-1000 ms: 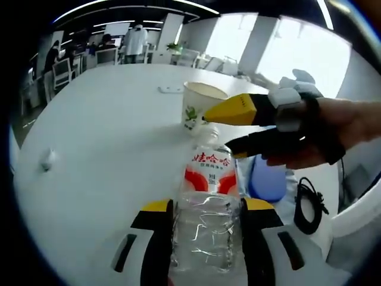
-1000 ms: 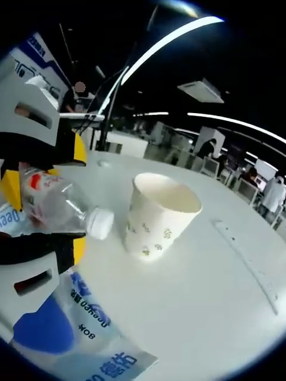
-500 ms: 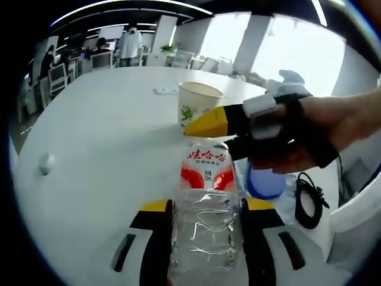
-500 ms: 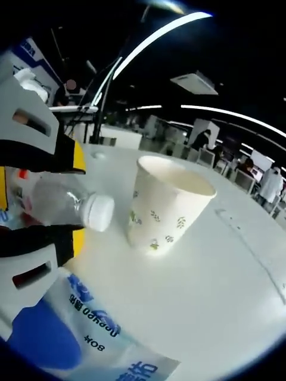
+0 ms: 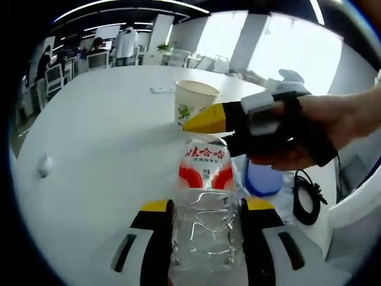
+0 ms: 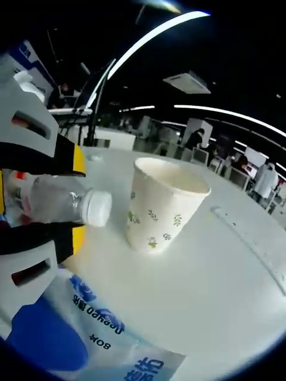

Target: Arrange the tabletop items into an orderly group along one side of the table until the central work area is clear of visible clutter.

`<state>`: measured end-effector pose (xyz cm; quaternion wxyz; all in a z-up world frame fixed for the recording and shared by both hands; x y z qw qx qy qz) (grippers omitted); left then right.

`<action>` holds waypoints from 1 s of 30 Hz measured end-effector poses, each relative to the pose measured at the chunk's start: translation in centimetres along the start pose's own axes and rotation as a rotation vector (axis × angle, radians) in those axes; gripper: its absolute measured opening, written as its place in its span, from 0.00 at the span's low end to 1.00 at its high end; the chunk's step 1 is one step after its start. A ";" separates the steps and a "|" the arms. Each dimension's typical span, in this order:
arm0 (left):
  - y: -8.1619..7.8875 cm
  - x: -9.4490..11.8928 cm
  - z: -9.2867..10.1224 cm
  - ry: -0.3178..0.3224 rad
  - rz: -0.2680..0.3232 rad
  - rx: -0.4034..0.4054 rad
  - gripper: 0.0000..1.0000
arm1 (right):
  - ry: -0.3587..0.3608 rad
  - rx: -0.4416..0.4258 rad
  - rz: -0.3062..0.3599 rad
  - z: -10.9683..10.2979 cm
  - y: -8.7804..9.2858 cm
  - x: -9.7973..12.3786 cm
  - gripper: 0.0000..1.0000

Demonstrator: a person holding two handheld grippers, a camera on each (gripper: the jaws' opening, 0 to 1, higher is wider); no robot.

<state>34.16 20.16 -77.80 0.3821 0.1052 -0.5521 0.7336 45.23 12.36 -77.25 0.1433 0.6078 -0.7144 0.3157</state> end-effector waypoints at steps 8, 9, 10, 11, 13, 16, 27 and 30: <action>-0.5 1.0 0.4 0.003 -0.019 -0.056 0.39 | -0.089 0.193 0.039 -2.6 -0.1 1.4 0.26; -0.7 1.3 0.3 -0.004 -0.011 -0.048 0.38 | -0.114 0.214 0.052 -3.2 -0.1 1.7 0.25; -0.7 1.4 0.3 -0.007 -0.015 -0.072 0.38 | -0.121 0.233 0.057 -3.5 -0.1 1.9 0.25; -0.8 1.5 0.3 -0.012 -0.029 -0.102 0.38 | -0.130 0.250 0.060 -3.9 0.0 2.1 0.25; -0.9 1.8 0.4 -0.018 -0.038 -0.128 0.38 | -0.148 0.301 0.068 -4.5 0.2 2.5 0.24; -1.2 2.1 0.4 -0.019 -0.031 -0.143 0.37 | -0.173 0.381 0.094 -5.6 0.3 3.3 0.23; -4.1 2.9 1.4 -0.090 0.089 -0.205 0.37 | -0.277 0.780 0.197 -10.5 -0.7 6.0 0.22; -5.2 2.8 1.2 -0.114 0.119 -0.204 0.37 | -0.309 0.893 0.227 -11.8 -1.1 6.3 0.22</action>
Point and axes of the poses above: the point that each gripper's makers call its tool centre point, and the gripper's own axes: x roughly backward along the fingers, z roughly to its right, y roughly out of its underside, the point moved 7 cm from there along x, roughly backward along the fingers, and after that the axes turned 8 degrees about y, right-handed, at the moved point
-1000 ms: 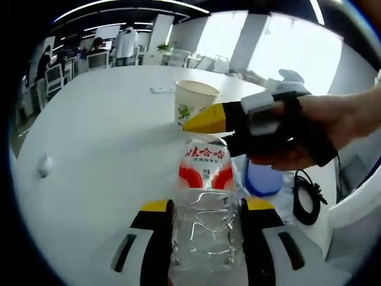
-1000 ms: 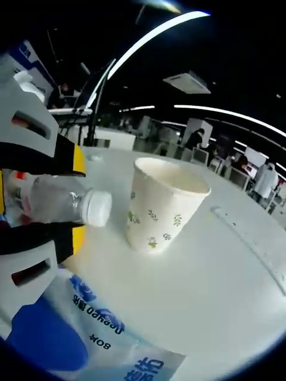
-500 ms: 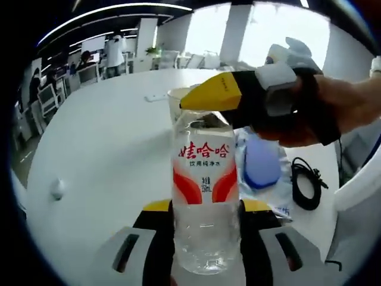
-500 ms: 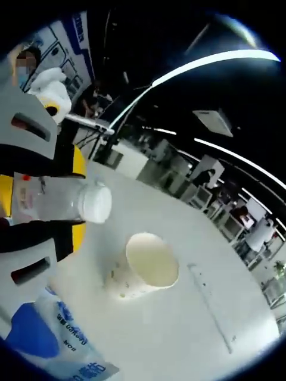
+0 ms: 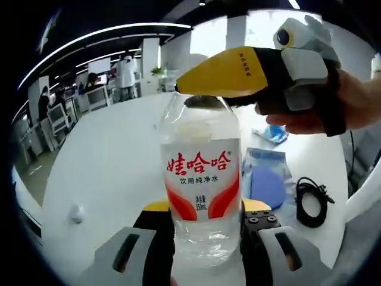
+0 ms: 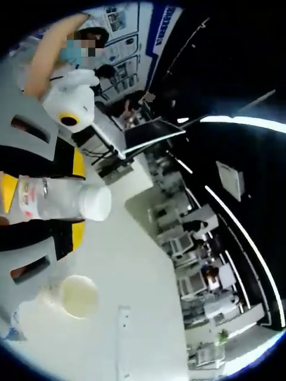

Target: Arrange the tabletop items into an orderly group along one side of the table until the central work area is clear of visible clutter.

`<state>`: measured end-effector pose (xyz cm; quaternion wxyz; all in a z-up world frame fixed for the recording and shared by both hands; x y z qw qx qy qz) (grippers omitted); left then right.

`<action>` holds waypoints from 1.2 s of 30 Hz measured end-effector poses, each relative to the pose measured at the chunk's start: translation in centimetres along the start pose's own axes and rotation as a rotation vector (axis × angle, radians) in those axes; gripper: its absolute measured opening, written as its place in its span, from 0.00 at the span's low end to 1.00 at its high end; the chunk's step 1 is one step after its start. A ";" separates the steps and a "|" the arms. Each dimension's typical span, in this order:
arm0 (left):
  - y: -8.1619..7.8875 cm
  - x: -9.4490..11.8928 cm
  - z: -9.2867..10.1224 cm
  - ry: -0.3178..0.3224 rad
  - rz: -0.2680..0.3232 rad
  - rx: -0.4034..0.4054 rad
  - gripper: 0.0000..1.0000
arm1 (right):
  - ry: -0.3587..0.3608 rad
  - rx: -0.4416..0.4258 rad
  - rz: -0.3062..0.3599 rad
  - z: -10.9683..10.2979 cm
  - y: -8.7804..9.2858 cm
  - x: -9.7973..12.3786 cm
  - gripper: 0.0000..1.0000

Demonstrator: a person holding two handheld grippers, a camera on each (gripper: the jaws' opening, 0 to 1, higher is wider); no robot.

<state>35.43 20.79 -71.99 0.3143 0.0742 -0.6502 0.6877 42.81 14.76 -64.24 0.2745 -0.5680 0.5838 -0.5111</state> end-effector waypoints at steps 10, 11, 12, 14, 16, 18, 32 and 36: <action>-1.7 -0.7 -1.0 -0.055 0.047 -0.004 0.38 | -0.115 0.365 0.023 -1.4 -1.9 -0.2 0.21; -1.7 -0.7 -1.1 -0.061 0.047 -0.007 0.38 | -0.131 0.404 0.024 -1.5 -2.0 -0.3 0.21; -1.7 -0.7 -1.2 -0.068 0.051 -0.007 0.37 | -0.142 0.420 0.027 -1.6 -2.0 -0.3 0.21; -1.7 -0.8 -1.3 -0.074 0.054 0.000 0.38 | -0.156 0.436 0.029 -1.6 -1.9 -0.5 0.21; -1.6 -1.1 -1.5 -0.081 0.054 0.010 0.38 | -0.159 0.443 0.019 -1.5 -1.9 -0.8 0.21; -1.6 -1.3 -1.6 -0.088 0.056 0.015 0.38 | -0.164 0.455 0.013 -1.2 -1.9 -1.0 0.21; -1.8 -4.1 -3.6 -0.155 0.041 0.038 0.37 | -0.192 0.554 -0.028 0.9 -1.8 -2.9 0.22; -2.2 -4.9 -4.4 -0.171 0.039 0.028 0.37 | -0.193 0.558 -0.029 2.0 -2.2 -3.5 0.22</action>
Point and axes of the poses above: the point that each gripper's makers call its tool centre point, and the gripper's own axes: x roughly backward along the fingers, z roughly to its right, y roughly out of its underside, the point moved 7 cm from there along x, roughly backward along the fingers, and after that the axes turned 8 degrees about y, right-handed, at the moved point
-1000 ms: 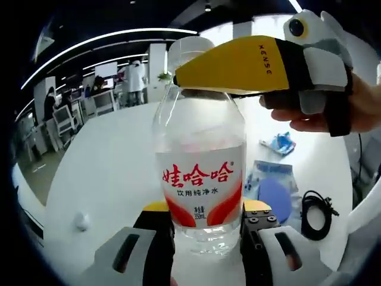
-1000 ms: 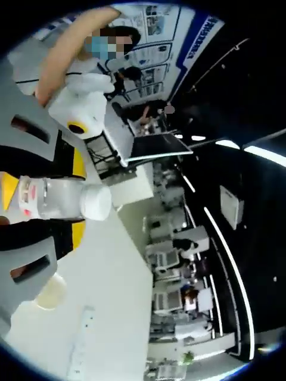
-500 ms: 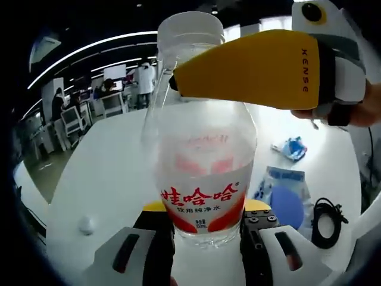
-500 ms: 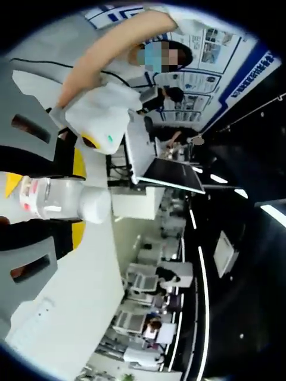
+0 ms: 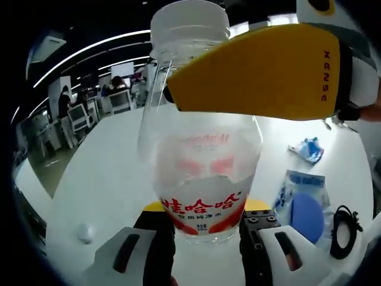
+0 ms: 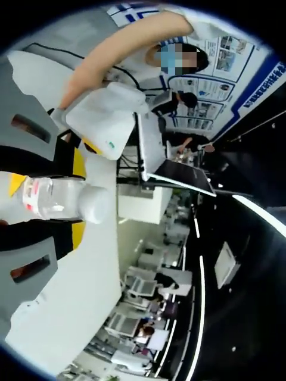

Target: Arrange the tabletop items into an orderly group along one side of the table until the central work area is clear of visible clutter.

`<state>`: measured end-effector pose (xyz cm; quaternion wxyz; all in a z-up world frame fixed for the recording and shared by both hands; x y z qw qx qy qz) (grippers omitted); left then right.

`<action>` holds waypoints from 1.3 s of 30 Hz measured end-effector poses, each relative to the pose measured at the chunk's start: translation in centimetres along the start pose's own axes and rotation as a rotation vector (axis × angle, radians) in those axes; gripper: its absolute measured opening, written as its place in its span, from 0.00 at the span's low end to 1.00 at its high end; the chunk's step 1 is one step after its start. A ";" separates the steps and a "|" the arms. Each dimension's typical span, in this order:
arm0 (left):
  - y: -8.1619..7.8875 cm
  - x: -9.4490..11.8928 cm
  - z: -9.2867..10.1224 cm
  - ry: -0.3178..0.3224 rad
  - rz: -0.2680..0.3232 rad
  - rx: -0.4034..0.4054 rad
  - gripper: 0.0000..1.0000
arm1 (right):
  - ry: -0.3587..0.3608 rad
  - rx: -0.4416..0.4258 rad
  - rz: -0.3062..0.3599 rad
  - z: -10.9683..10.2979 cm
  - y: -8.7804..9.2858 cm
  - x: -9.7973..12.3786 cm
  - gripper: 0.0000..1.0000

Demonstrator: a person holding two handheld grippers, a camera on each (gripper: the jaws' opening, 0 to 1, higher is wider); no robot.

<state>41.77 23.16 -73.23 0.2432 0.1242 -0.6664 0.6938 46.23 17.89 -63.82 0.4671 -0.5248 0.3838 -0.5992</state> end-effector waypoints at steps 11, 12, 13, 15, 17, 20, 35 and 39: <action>-0.4 -2.5 -1.2 -0.038 -0.011 0.004 0.37 | 0.004 0.033 -0.031 2.1 1.0 -1.0 0.22; -0.5 -2.6 -1.3 -0.039 -0.015 0.000 0.37 | 0.007 0.032 -0.033 2.3 1.0 -1.0 0.22; -0.5 -2.7 -1.4 -0.042 -0.016 -0.001 0.37 | 0.009 0.035 -0.034 2.4 1.1 -1.1 0.22; -0.5 -3.1 -1.5 -0.041 -0.014 0.006 0.37 | 0.010 0.050 -0.036 2.4 1.2 -1.1 0.22; -0.5 -3.5 -1.6 -0.043 -0.020 0.006 0.37 | 0.015 0.049 -0.044 2.6 1.4 -1.1 0.23; -0.6 -3.8 -1.8 -0.052 -0.022 0.007 0.37 | 0.027 0.037 -0.049 2.8 1.5 -1.1 0.23; 0.1 -4.8 -2.3 -0.066 -0.030 0.053 0.37 | 0.009 0.032 -0.064 3.1 2.3 -1.7 0.23; 0.3 -5.0 -2.3 -0.067 -0.038 0.060 0.37 | 0.001 0.037 -0.070 3.1 2.6 -1.8 0.23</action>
Point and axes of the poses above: the point that each gripper's makers call its tool centre point, and the gripper's own axes: x roughly backward along the fingers, z roughly to its right, y roughly out of its underside, the point moved 7 cm from there along x, roughly backward along the fingers, and after that the axes turned 8 degrees about y, right-handed, at the moved point
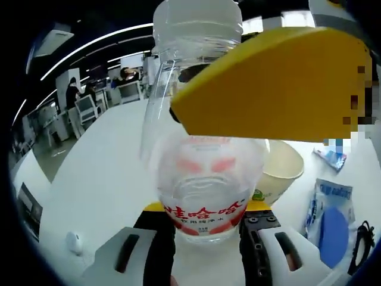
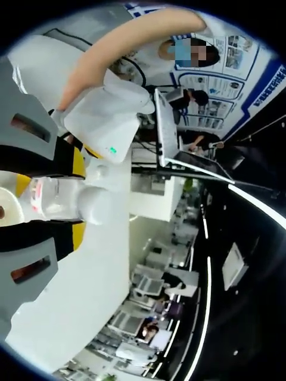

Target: Arrange the tabletop items into an orderly group along one side of the table until the central work area is clear of visible clutter.

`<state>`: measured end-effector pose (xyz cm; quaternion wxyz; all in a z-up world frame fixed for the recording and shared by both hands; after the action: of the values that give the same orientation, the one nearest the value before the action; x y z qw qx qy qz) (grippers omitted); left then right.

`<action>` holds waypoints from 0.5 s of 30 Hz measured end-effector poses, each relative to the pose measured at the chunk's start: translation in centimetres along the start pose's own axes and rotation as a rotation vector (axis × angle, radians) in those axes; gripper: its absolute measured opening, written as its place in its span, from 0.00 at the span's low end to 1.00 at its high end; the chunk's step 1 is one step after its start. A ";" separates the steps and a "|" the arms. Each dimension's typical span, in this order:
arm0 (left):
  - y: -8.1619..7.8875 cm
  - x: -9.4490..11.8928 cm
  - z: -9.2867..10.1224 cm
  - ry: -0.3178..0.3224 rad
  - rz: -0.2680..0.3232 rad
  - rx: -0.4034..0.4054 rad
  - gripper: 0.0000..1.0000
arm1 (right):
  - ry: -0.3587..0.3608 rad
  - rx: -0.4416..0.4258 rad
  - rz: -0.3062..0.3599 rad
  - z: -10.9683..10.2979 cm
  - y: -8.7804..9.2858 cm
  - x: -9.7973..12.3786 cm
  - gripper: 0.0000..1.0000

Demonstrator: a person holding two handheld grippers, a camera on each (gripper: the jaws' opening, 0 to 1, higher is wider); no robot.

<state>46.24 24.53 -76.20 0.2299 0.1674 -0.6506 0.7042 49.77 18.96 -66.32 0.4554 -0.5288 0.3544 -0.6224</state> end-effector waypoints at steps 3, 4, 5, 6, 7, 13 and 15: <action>0.0 0.0 0.1 -0.002 0.006 0.001 0.37 | -0.001 -0.013 0.005 0.2 0.2 0.0 0.23; 0.0 0.0 0.1 -0.002 0.006 0.003 0.37 | 0.000 -0.014 0.006 0.3 0.2 0.0 0.23; 0.0 0.0 0.0 -0.001 0.007 0.005 0.37 | 0.001 -0.014 0.006 0.3 0.2 0.0 0.23; -0.1 -0.1 0.1 -0.002 0.005 0.002 0.37 | 0.001 -0.013 0.010 0.4 0.3 0.1 0.23; -0.1 -0.1 0.1 -0.003 0.005 0.002 0.38 | 0.001 -0.013 0.011 0.4 0.4 0.1 0.23; 0.2 0.0 0.2 -0.015 0.044 0.030 0.38 | -0.012 -0.016 0.010 0.2 0.5 0.1 0.24; 0.2 0.1 0.2 -0.012 0.053 0.033 0.38 | -0.008 0.002 0.005 0.1 0.7 0.1 0.25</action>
<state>46.05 24.37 -76.30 0.2044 0.1583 -0.6444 0.7196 50.02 18.59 -66.93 0.4587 -0.5300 0.3534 -0.6195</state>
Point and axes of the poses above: the point that each gripper's makers call its tool centre point, and the gripper's own axes: x roughly backward along the fingers, z roughly to its right, y roughly out of its underside, the point moved 7 cm from there along x, roughly backward along the fingers, and after that the axes turned 8 degrees about y, right-handed, at the moved point
